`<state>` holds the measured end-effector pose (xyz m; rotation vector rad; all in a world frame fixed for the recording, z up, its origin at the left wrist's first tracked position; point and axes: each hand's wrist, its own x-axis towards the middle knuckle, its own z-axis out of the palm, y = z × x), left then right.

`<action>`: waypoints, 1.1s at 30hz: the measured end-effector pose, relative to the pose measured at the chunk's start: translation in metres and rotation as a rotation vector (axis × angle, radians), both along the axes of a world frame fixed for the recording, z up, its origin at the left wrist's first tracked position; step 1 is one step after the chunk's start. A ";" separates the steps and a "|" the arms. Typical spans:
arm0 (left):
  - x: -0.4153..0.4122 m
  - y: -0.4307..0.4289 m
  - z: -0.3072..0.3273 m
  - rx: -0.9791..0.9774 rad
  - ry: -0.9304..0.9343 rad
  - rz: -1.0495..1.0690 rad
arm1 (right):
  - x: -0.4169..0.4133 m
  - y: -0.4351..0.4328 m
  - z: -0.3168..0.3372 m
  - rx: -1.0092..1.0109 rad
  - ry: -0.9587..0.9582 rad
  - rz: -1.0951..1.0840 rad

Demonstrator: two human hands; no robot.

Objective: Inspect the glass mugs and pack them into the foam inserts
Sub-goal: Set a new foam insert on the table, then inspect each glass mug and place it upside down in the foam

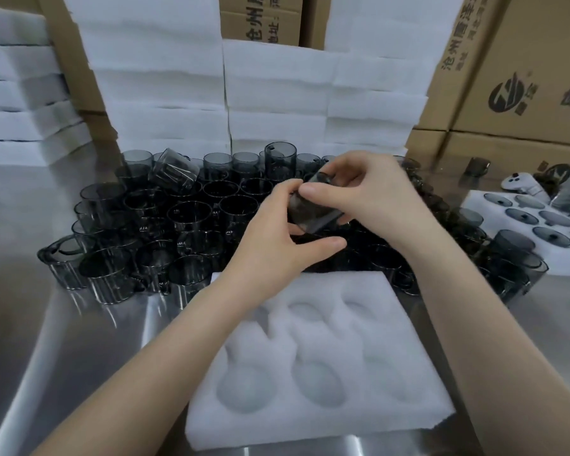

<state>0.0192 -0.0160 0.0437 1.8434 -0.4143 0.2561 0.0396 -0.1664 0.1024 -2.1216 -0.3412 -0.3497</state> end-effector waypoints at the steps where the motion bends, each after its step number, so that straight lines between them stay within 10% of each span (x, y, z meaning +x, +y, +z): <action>1: 0.002 0.001 -0.001 -0.012 -0.021 0.035 | 0.002 0.004 -0.007 0.070 0.034 0.084; 11: 0.018 0.024 -0.004 -0.069 0.030 -0.013 | 0.026 -0.006 -0.044 0.469 0.392 0.654; 33: 0.015 0.011 -0.010 0.092 -0.056 0.028 | 0.015 0.014 -0.059 0.413 0.181 0.325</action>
